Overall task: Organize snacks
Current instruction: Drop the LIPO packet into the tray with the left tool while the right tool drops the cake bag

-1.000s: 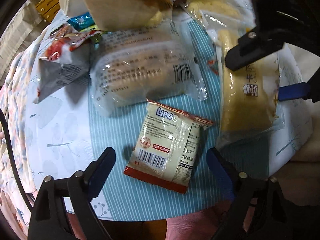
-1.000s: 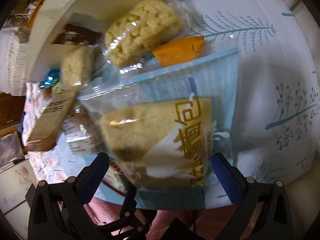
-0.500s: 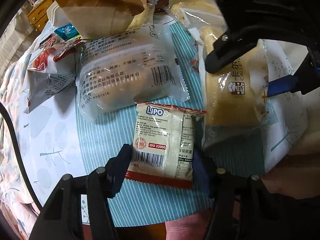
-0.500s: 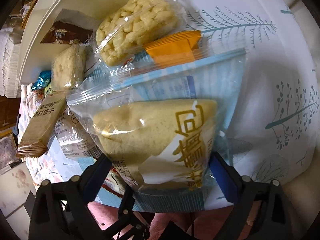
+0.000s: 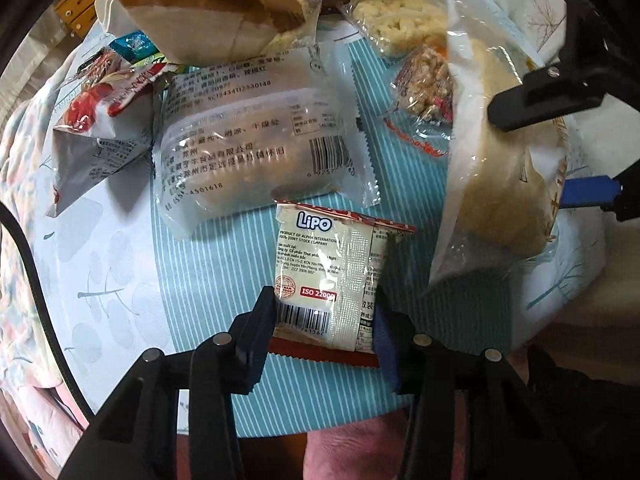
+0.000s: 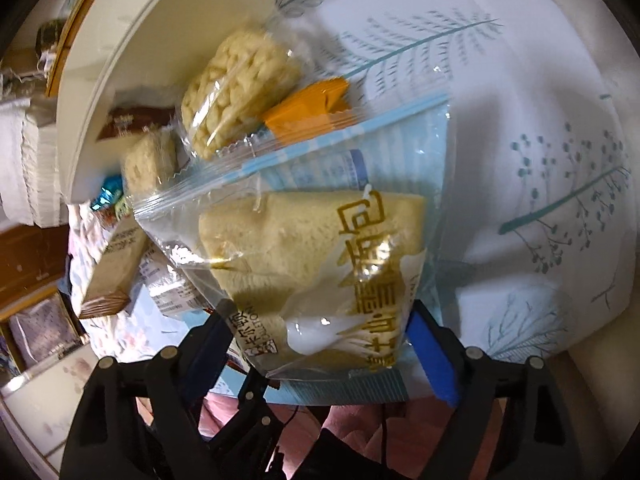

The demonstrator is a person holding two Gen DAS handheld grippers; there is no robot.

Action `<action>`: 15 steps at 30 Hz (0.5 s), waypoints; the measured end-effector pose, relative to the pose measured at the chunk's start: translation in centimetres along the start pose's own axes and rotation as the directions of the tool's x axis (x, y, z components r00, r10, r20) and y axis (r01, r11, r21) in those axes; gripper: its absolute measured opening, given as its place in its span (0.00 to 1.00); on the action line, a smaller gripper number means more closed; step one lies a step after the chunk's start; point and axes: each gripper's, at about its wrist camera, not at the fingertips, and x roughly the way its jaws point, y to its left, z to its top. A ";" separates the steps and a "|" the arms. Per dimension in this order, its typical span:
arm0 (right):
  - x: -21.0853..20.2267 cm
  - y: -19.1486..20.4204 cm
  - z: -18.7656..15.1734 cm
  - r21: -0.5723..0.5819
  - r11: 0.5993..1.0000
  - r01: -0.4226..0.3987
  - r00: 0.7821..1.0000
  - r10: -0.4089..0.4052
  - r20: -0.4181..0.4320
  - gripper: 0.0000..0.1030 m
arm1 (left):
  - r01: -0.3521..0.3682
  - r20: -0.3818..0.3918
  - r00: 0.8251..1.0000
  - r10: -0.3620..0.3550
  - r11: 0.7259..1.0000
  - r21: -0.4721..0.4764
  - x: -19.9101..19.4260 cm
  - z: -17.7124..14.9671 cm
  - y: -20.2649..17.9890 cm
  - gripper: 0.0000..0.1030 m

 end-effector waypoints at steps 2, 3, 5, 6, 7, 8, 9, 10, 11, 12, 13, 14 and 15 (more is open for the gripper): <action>-0.4 0.0 -0.6 0.011 1.000 -0.013 1.000 0.013 0.009 0.82 | 0.012 -0.002 1.000 -0.012 1.000 0.008 -0.9 0.6 0.3 0.43; -0.8 -0.1 -0.7 0.015 1.000 -0.024 1.000 0.024 0.012 0.82 | 0.026 -0.009 1.000 -0.026 1.000 0.010 -1.3 1.1 0.7 0.43; -1.1 -0.4 -0.9 0.016 0.999 -0.047 0.999 0.046 0.015 0.82 | 0.050 -0.008 0.999 -0.050 0.999 0.013 -2.5 1.4 0.6 0.43; -1.3 -0.3 -0.9 0.016 0.998 -0.054 0.998 0.054 0.014 0.82 | 0.047 -0.002 0.999 -0.047 0.999 0.024 -3.3 1.6 0.6 0.43; -1.8 -0.5 -1.0 0.015 0.998 -0.061 0.998 0.061 0.016 0.82 | 0.035 0.005 0.999 -0.035 0.999 0.034 -4.0 1.9 0.5 0.43; -2.3 -0.6 -1.1 0.009 0.997 -0.073 0.997 0.073 0.021 0.82 | 0.027 0.010 1.000 -0.027 0.999 0.040 -4.5 2.1 0.5 0.43; -2.9 -0.6 -1.1 0.002 0.997 -0.081 0.996 0.081 0.026 0.82 | 0.025 0.016 1.000 -0.026 0.999 0.042 -5.2 2.1 0.3 0.43; -3.4 -0.5 -1.2 -0.008 0.996 -0.086 0.996 0.086 0.033 0.82 | 0.027 0.023 0.999 -0.028 0.998 0.048 -5.9 2.4 0.4 0.43; -3.9 -0.5 -1.2 -0.018 0.996 -0.091 0.995 0.092 0.042 0.82 | 0.027 0.034 0.999 -0.029 0.998 0.056 -6.7 2.7 0.5 0.43; -4.5 -0.7 -1.4 -0.028 0.995 -0.097 0.994 0.098 0.049 0.82 | 0.026 0.043 0.999 -0.029 0.998 0.063 -7.5 2.7 0.3 0.43; -5.0 -0.6 -1.4 -0.035 0.994 -0.100 0.993 0.102 0.054 0.82 | 0.025 0.056 0.998 -0.030 0.997 0.074 -8.4 3.0 0.4 0.43; -5.6 -0.6 -1.5 -0.044 0.993 -0.105 0.992 0.108 0.059 0.82 | 0.024 0.071 0.997 -0.030 0.996 0.084 -9.2 3.4 0.6 0.43; -6.1 -0.6 -1.5 -0.049 0.992 -0.112 0.991 0.115 0.063 0.82 | 0.020 0.088 0.996 -0.028 0.995 0.094 -10.2 3.4 0.4 0.43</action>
